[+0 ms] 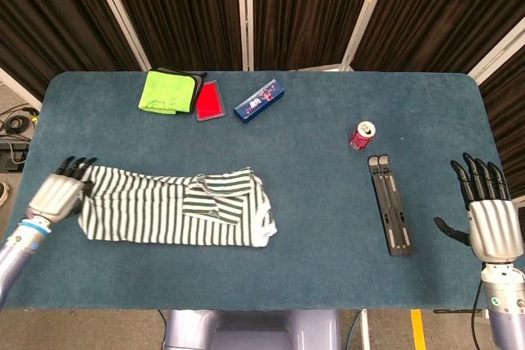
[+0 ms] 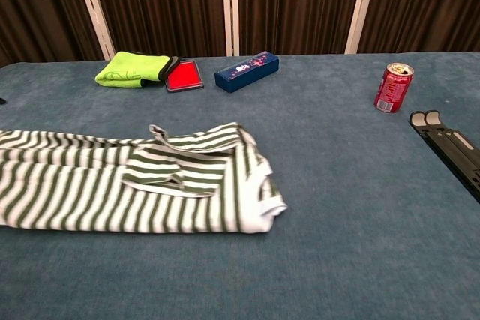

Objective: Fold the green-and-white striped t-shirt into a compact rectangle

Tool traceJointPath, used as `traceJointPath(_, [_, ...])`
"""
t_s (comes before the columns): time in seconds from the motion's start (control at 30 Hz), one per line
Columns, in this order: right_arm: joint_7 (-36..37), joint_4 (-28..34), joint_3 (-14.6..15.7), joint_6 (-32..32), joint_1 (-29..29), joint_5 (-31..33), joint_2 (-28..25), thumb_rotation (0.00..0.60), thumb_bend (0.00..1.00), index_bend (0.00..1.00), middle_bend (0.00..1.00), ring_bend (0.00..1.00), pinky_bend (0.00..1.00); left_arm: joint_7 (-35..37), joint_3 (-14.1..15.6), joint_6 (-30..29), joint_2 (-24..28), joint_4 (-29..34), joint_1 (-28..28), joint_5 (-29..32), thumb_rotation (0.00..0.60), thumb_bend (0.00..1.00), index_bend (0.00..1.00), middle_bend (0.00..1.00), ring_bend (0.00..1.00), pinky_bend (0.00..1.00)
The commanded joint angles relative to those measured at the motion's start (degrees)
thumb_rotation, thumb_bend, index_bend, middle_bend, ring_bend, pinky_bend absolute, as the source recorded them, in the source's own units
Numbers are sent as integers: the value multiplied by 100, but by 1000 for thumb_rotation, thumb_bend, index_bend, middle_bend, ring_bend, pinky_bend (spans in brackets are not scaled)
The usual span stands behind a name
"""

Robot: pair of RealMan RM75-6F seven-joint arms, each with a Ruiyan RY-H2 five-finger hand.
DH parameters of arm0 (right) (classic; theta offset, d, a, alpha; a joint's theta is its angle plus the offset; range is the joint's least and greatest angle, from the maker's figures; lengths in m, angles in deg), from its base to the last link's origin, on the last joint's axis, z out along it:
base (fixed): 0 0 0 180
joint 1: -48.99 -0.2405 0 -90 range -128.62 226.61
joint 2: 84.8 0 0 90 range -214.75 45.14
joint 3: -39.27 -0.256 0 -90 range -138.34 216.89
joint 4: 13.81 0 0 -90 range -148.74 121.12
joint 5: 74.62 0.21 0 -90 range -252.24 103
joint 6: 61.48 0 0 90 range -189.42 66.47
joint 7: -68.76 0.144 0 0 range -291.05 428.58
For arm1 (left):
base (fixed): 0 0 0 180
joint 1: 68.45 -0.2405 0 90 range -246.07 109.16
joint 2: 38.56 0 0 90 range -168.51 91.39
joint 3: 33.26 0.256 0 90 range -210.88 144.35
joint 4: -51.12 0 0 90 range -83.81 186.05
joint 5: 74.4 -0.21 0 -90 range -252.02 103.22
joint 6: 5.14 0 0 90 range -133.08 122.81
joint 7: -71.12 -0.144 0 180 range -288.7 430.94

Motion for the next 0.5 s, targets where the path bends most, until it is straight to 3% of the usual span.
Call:
traceJointPath(0.03, [-22, 4, 5, -6, -7, -13, 12, 600, 0, 112, 0, 0, 0, 346, -82, 160, -109, -572, -169, 189, 600, 543, 830, 0, 0, 0])
traceJointPath(0.27, [-77, 15, 13, -16, -12, -26, 33, 600, 0, 118, 0, 0, 0, 711, -161, 389, -406, -1379, -244, 256, 600, 543, 830, 0, 0, 0])
traceJointPath(0.5, [-58, 21, -1, -16, -7, -6, 23, 600, 0, 120, 0, 0, 0, 1085, -269, -368, -490, -1315, -178, 22, 600, 543, 831, 0, 0, 0])
